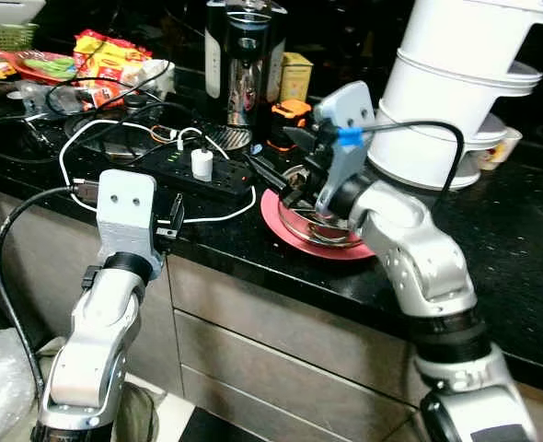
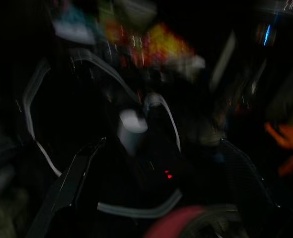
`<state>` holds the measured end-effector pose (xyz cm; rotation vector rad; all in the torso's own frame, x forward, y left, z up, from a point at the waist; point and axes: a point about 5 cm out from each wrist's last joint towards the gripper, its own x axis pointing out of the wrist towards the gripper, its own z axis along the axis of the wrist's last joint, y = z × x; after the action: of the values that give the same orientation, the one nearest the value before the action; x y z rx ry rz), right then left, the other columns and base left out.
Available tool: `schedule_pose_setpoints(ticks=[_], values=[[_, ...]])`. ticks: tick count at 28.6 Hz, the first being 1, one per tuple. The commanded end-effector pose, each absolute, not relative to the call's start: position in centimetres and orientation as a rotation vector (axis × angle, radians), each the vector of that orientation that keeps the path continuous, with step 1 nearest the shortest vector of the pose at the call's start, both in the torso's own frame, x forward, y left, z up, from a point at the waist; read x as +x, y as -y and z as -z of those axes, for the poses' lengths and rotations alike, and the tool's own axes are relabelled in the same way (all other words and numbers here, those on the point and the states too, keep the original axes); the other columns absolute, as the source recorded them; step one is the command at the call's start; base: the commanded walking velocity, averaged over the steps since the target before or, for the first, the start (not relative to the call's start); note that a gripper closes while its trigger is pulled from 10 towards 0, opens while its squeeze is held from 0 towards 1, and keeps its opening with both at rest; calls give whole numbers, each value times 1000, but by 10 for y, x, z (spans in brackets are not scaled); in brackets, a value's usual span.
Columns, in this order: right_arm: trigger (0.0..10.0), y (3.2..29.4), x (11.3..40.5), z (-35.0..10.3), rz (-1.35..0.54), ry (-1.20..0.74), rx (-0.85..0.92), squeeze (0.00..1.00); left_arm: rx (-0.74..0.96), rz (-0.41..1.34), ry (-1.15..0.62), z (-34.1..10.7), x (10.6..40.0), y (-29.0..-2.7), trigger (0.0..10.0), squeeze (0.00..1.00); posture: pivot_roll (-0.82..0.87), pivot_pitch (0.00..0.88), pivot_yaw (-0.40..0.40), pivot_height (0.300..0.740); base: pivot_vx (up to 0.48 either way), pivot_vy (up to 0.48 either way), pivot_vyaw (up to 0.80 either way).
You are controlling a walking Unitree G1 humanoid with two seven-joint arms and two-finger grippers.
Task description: Kitchen organization
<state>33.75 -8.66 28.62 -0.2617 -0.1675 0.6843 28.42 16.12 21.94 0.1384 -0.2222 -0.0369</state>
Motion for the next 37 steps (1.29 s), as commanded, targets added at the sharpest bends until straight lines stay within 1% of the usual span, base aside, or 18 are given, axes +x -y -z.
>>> schedule_pose_setpoints(ticks=[1,5,7,15,17,21,22,23,24,27,30,32,34,37], values=[[10000,89,344,-285,-651,111,-315,0,134,72,222,-219,283,-154,10000,0,30,0,-84,740,326,0,0],[10000,93,351,-289,-670,129,-345,0,124,103,228,-220,284,-149,10000,0,31,0,-87,740,338,0,0],[10000,97,356,-289,-660,90,-302,0,118,121,240,-221,283,-145,10000,0,33,0,-89,740,0,0,0],[10000,94,358,-288,-706,45,-366,0,116,155,244,-222,281,-140,10000,0,41,0,-92,740,0,0,-728],[10000,94,359,-289,-715,29,-409,0,113,172,244,-222,281,-138,10000,0,42,0,-94,740,0,0,0],[10000,97,361,-293,-750,-3,-407,0,104,211,240,-221,280,-133,10000,0,45,0,-95,740,0,0,0],[10000,100,361,-296,-760,-10,-396,0,102,228,239,-220,280,-131,10000,0,45,0,-96,740,0,0,0],[10000,108,362,-300,-775,-32,-396,0,96,258,234,-219,279,-126,10000,0,46,0,-97,740,0,0,0],[10000,108,362,-300,-775,-32,-396,0,96,258,234,-219,279,-126,10000,0,46,0,-97,740,0,0,0],[10000,118,361,-295,-802,-110,-463,0,89,290,225,-217,279,-122,10000,0,42,0,-97,740,0,0,0],[10000,122,356,-285,-851,-195,-548,0,85,299,219,-215,279,-120,10000,0,39,0,-99,740,0,0,0],[10000,122,354,-282,-866,-223,-563,0,85,301,216,-214,279,-120,10000,0,39,0,-99,740,0,0,0],[10000,119,350,-274,-913,-312,-556,0,84,307,208,-212,278,-119,10000,0,39,0,-102,740,0,0,0],[10000,115,349,-269,-934,-358,-546,0,91,312,197,-210,277,-119,10000,0,40,0,-106,740,0,0,0]])
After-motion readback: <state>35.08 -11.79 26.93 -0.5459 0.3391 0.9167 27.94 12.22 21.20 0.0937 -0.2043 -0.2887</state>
